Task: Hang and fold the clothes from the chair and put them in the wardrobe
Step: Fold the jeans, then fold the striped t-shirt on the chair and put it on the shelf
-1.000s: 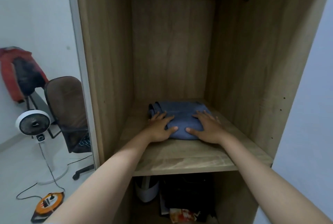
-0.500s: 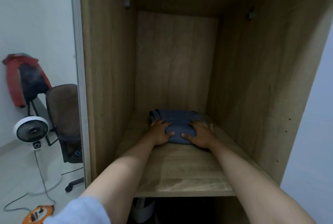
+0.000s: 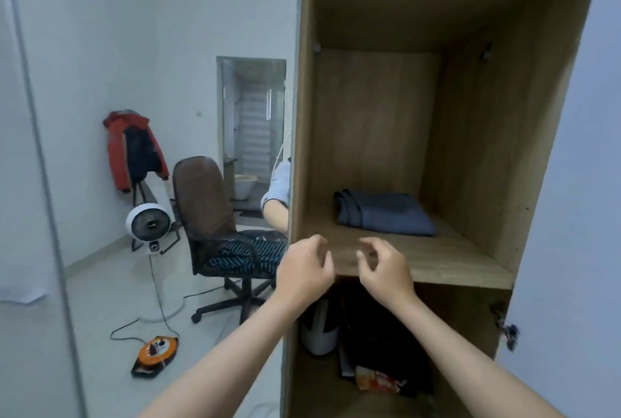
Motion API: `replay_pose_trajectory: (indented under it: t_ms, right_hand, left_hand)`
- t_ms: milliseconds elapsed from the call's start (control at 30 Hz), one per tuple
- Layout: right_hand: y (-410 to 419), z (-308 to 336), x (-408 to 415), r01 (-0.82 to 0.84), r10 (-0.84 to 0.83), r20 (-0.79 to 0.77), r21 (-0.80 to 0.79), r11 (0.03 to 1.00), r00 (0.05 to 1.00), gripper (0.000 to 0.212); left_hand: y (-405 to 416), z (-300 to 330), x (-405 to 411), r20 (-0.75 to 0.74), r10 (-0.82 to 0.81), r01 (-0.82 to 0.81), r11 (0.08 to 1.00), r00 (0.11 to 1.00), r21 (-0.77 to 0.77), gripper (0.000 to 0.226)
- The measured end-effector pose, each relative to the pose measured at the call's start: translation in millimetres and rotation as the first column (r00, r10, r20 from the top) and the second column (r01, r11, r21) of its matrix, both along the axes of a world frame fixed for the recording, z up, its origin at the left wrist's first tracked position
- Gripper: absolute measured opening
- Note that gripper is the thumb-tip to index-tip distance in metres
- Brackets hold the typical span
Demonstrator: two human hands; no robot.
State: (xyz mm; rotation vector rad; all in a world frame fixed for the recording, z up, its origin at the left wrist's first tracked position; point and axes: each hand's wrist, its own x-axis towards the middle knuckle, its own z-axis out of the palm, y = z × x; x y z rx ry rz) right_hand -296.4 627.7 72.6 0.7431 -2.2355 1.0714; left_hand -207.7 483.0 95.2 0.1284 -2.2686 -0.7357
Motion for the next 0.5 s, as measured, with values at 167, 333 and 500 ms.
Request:
replay_pose_trajectory:
  t_ms: [167, 333, 500]
  right_hand:
    - [-63.7, -31.7, 145.9, -0.229, 0.232, 0.040, -0.064, 0.971, 0.972, 0.016]
    - [-145.7, -66.1, 278.9, -0.477, 0.473, 0.157, -0.013, 0.879, 0.867, 0.014]
    - [-222.0, -104.9, 409.9, -0.694, 0.660, 0.254, 0.069, 0.716, 0.707, 0.014]
  left_hand:
    - [-57.5, -41.1, 149.4, 0.089, 0.161, -0.167, 0.983, 0.983, 0.073, 0.025]
    - [-117.1, -87.9, 302.4, 0.228, 0.357, -0.389, 0.914, 0.906, 0.117, 0.029]
    - [-154.6, -128.4, 468.9, 0.352, 0.584, -0.646, 0.759, 0.731, 0.080, 0.033]
